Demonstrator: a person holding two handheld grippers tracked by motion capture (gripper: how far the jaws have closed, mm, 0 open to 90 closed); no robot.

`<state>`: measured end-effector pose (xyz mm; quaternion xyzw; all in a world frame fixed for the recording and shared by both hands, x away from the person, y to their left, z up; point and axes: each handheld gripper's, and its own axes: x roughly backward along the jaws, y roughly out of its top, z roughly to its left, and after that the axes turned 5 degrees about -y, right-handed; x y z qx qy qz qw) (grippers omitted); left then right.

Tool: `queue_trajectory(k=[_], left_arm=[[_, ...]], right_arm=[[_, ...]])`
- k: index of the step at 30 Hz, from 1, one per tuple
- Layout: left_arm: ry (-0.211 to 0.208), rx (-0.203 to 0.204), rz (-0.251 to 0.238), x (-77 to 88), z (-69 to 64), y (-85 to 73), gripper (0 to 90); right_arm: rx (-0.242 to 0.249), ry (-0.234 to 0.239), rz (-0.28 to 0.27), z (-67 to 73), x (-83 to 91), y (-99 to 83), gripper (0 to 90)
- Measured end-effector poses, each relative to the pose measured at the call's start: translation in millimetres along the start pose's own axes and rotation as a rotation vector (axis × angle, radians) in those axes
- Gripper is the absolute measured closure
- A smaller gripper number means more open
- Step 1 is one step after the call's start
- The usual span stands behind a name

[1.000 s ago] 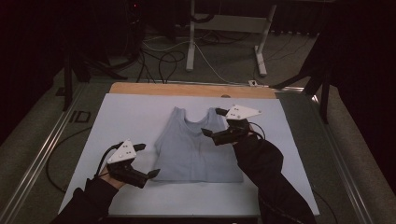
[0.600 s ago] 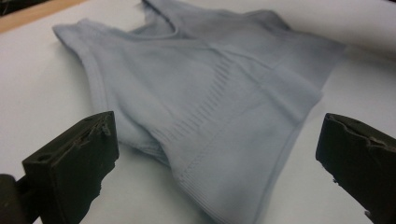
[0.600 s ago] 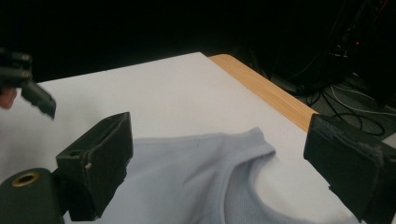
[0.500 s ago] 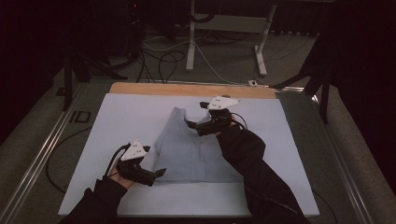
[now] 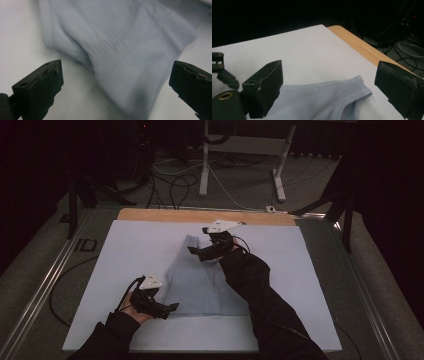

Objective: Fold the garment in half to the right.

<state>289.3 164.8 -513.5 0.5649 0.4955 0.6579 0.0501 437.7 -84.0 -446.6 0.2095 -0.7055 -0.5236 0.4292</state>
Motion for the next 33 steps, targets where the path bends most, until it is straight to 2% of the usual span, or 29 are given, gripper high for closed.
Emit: queue_trajectory(k=[2, 4, 8, 10, 13, 19, 21, 26, 28, 32, 33], left_arm=[[-0.002, 0.005, 0.027, -2.8, -1.9, -2.5, 1.9], [0.003, 0.013, 0.029, -3.8, -2.3, -3.5, 5.6], [-0.023, 0.057, 0.052, -7.7, -2.0, -5.0, 15.4], [-0.025, 0.058, 0.057, -8.2, -2.2, -5.0, 16.2], [-0.048, 0.069, 0.069, -9.8, -1.7, -5.5, 25.4], [-0.057, 0.069, 0.082, -11.5, -2.3, -6.2, 40.3], [-0.058, 0.068, 0.084, -11.7, -2.8, -6.0, 42.1], [-0.064, 0.045, 0.093, -12.7, -5.9, -5.1, 51.9], [-0.075, 0.039, 0.092, -14.6, -8.1, -4.2, 58.3], [-0.078, 0.02, 0.102, -17.2, -11.8, -2.3, 70.7], [-0.085, 0.017, 0.105, -17.4, -12.1, -1.7, 74.5]], right_arm=[[-0.009, -0.005, 0.01, -1.0, -4.7, -2.8, 8.2], [-0.011, -0.002, 0.016, -2.5, -9.3, -5.1, 8.3], [-0.012, -0.004, 0.033, -3.6, -16.8, -6.2, 8.3], [-0.014, -0.006, 0.036, -3.7, -18.6, -6.5, 8.2], [-0.015, -0.001, 0.042, -3.4, -24.4, -7.3, 8.2], [-0.021, 0.008, 0.049, -1.8, -30.0, -8.4, 8.3], [-0.027, 0.008, 0.054, -1.2, -30.6, -8.3, 8.2], [-0.025, 0.011, 0.057, -1.9, -34.5, -8.4, 8.2], [-0.022, 0.01, 0.061, -1.7, -36.6, -8.3, 8.2], [-0.044, 0.013, 0.066, -2.7, -40.5, -7.9, 8.3], [-0.035, 0.013, 0.067, -3.4, -41.8, -7.7, 8.3]])
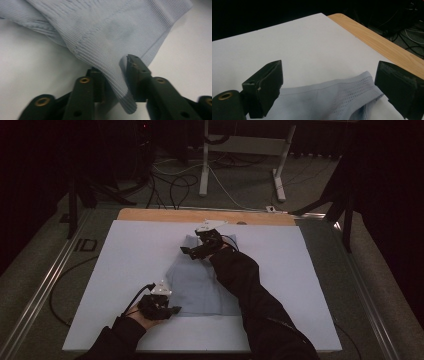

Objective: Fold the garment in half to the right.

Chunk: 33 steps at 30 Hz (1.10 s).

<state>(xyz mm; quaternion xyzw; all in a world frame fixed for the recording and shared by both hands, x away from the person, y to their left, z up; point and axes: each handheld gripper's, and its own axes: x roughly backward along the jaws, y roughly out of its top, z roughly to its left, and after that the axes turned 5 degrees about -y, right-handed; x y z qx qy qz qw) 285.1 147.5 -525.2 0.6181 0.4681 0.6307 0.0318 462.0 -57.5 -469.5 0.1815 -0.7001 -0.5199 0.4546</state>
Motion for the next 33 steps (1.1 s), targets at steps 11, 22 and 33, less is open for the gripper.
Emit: queue_trajectory(k=[11, 22, 33], left_arm=[[-0.004, -0.02, -0.025, 3.5, -3.9, 4.4, 86.8], [-0.005, -0.029, -0.057, 6.0, -4.5, 4.3, 86.8], [-0.008, -0.026, -0.056, 5.3, -3.8, 3.8, 86.8]], right_arm=[[-0.03, -0.006, 0.026, -11.9, -17.0, 13.1, 8.7], [-0.098, -0.07, 0.09, -28.2, -40.2, 16.8, 8.7], [-0.142, -0.132, 0.222, -36.5, -70.2, 9.8, 22.6]])
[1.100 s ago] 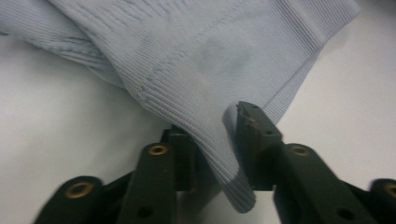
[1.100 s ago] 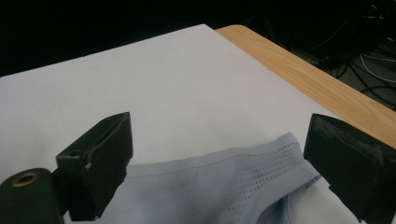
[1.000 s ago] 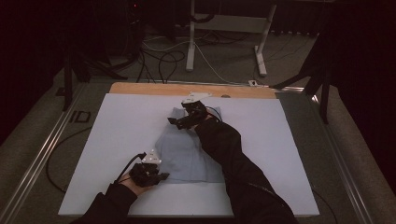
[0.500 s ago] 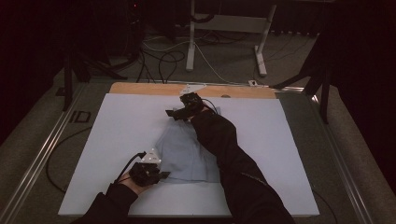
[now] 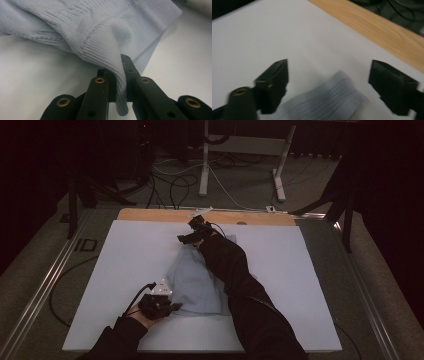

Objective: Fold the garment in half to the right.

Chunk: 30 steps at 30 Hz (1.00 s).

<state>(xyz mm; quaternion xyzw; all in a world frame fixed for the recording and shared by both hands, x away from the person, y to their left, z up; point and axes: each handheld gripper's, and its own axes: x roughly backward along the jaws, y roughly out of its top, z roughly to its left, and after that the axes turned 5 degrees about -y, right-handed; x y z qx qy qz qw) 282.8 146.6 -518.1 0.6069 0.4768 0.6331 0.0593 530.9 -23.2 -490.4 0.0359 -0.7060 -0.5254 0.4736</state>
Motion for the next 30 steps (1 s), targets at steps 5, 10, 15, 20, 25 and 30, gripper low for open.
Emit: queue_trajectory(k=[5, 10, 15, 20, 25, 30], left_arm=[[0.0, -0.004, 0.002, 0.0, 0.3, 0.1, 86.8], [-0.001, -0.008, 0.0, -0.2, 0.1, 0.4, 86.8], [-0.001, -0.009, 0.002, -0.2, 0.3, 0.5, 86.9], [-0.005, -0.009, 0.002, -0.7, -0.3, 0.8, 86.9], [-0.004, -0.01, 0.005, -1.2, -0.4, 1.1, 86.9], [-0.006, -0.009, 0.006, -2.0, -0.3, 0.8, 86.9]], right_arm=[[-0.027, -0.049, 0.066, -0.3, -12.8, 0.5, 32.3], [-0.031, -0.08, 0.097, 1.1, -23.3, 1.1, 38.5], [-0.009, -0.122, 0.123, 4.8, -31.3, 1.8, 46.1], [-0.001, -0.144, 0.15, 4.0, -37.0, -1.4, 55.7], [0.026, -0.151, 0.18, 5.8, -40.8, -3.8, 63.8], [0.033, -0.153, 0.196, 8.4, -43.5, -4.0, 70.5]])
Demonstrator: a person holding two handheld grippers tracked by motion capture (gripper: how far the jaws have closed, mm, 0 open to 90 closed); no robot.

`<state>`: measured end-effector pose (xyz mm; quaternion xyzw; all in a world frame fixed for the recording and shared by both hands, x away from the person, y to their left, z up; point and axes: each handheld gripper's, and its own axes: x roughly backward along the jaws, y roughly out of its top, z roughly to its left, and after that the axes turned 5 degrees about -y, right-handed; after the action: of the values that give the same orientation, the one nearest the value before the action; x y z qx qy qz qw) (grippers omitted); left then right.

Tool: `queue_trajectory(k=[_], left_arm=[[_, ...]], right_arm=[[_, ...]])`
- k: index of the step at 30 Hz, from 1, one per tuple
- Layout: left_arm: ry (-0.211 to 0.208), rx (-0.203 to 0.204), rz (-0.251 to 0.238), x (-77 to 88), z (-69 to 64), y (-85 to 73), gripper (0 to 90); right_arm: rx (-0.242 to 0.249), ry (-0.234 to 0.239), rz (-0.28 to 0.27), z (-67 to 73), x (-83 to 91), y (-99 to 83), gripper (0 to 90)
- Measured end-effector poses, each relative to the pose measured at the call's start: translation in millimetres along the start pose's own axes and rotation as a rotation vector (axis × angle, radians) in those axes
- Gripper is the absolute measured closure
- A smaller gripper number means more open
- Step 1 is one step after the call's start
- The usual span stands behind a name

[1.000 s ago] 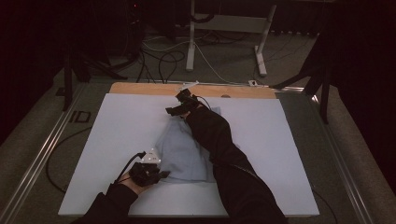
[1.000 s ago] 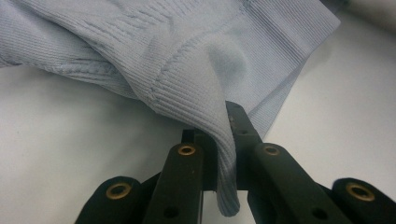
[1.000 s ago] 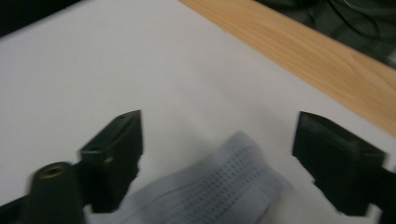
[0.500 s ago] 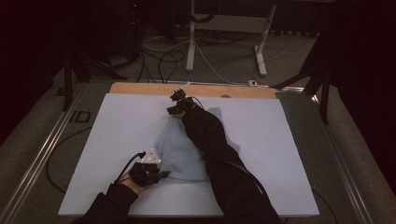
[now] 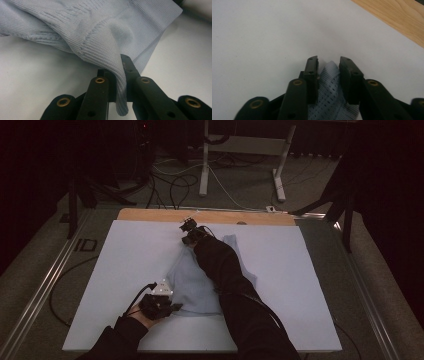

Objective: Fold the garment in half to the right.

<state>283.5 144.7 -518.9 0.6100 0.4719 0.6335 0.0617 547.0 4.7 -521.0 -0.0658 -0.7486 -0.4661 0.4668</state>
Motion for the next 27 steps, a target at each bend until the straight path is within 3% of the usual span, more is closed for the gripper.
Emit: queue_trajectory(k=[8, 27], left_arm=[[-0.002, 0.01, 0.002, -0.6, 1.1, -0.8, 86.9], [0.004, -0.012, -0.016, 6.6, -5.5, 7.9, 86.9]], right_arm=[[0.03, 0.004, 0.022, 3.0, 1.2, 3.0, 84.1], [0.046, 0.008, -0.048, -2.1, 26.1, 16.3, 84.7]])
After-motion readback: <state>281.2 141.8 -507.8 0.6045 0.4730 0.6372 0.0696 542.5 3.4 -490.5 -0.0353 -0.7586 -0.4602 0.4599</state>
